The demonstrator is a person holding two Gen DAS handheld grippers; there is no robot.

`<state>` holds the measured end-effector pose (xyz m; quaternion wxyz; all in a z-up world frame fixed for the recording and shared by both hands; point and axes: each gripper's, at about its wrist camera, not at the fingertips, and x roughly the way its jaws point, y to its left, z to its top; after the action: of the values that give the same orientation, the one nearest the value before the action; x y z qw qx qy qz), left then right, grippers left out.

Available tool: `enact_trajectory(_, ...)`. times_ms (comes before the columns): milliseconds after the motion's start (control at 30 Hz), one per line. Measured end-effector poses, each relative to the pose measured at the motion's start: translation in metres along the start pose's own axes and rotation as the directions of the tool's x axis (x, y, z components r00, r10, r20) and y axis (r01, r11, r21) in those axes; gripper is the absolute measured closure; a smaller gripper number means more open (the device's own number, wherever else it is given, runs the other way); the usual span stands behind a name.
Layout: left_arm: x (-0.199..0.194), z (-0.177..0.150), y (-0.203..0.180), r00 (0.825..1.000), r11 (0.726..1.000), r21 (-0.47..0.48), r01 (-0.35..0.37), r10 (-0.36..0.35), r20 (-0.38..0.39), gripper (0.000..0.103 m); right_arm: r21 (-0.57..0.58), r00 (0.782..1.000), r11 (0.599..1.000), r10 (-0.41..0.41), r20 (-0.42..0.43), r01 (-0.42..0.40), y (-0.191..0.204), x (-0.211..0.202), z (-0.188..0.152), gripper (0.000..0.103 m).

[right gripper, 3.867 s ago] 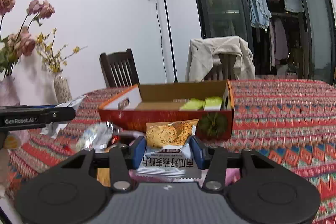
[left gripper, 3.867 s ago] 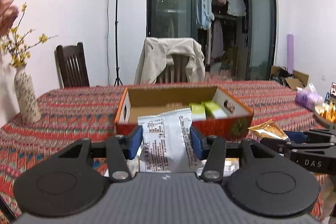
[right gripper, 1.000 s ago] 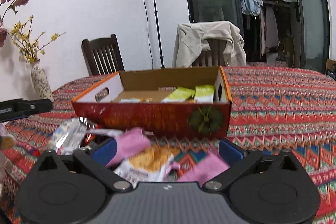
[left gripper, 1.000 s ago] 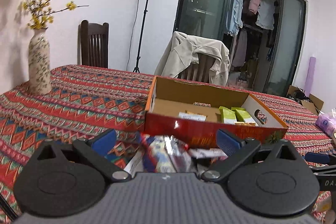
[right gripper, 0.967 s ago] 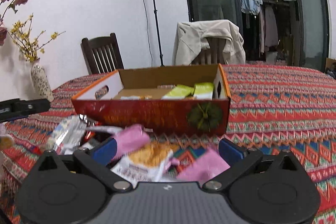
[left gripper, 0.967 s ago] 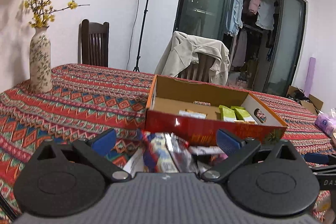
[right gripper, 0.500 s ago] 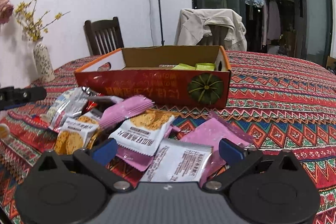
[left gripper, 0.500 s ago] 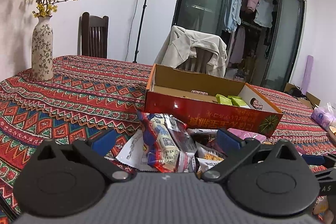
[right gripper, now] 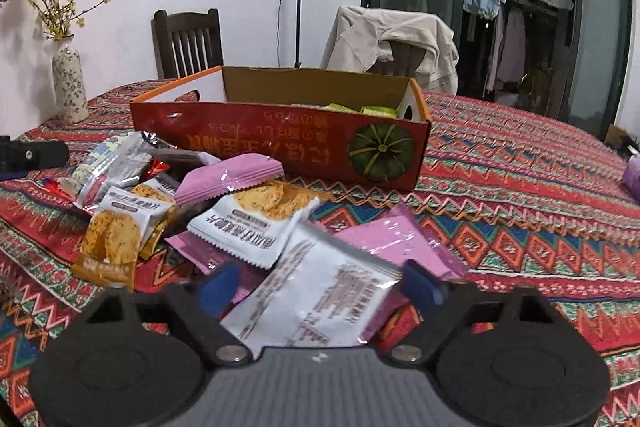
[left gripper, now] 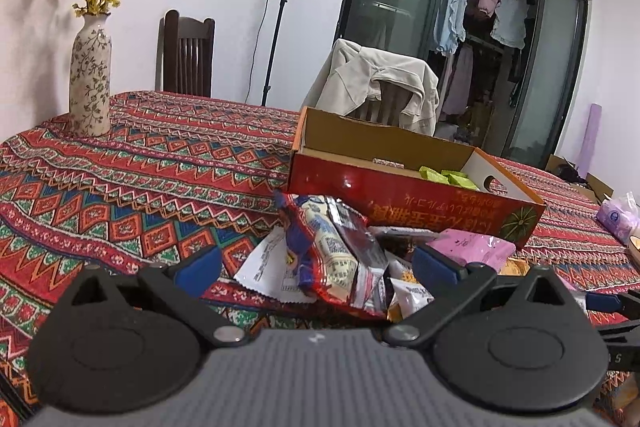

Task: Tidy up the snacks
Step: 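Grasp a white packet with the right gripper while the left gripper grasps a cookie packet, then carry both packets into the box and open both grippers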

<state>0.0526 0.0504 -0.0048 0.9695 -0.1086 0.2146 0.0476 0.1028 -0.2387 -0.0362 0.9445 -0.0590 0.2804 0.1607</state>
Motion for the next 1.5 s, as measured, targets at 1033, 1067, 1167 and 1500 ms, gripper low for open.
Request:
enact_trajectory(1033,0.03,-0.032,-0.085,0.984,0.988,0.144,-0.063,0.086,-0.157,0.002,0.015,0.985,0.993,0.111,0.136,-0.114,-0.018,-0.021,0.005,0.045)
enact_trajectory(1067,0.032,-0.032,-0.088,0.983,0.986,0.153,-0.072,0.096,-0.157,0.007,0.016,0.984,0.993,0.113,0.137,-0.117,-0.018,-0.02,0.005,0.045)
enact_trajectory(1167,0.034,-0.033,-0.092,0.98,0.984,0.163,-0.07,0.098,-0.173,0.021,0.019,0.983,0.992,0.122,0.138,-0.126,-0.018,-0.02,0.005,0.045)
enact_trajectory(1500,0.027,-0.037,-0.087,0.978,0.991,0.131,0.011,0.017,-0.21,0.049,0.023,0.983,0.992,0.118,0.139,-0.123,-0.018,-0.022,0.003,0.045)
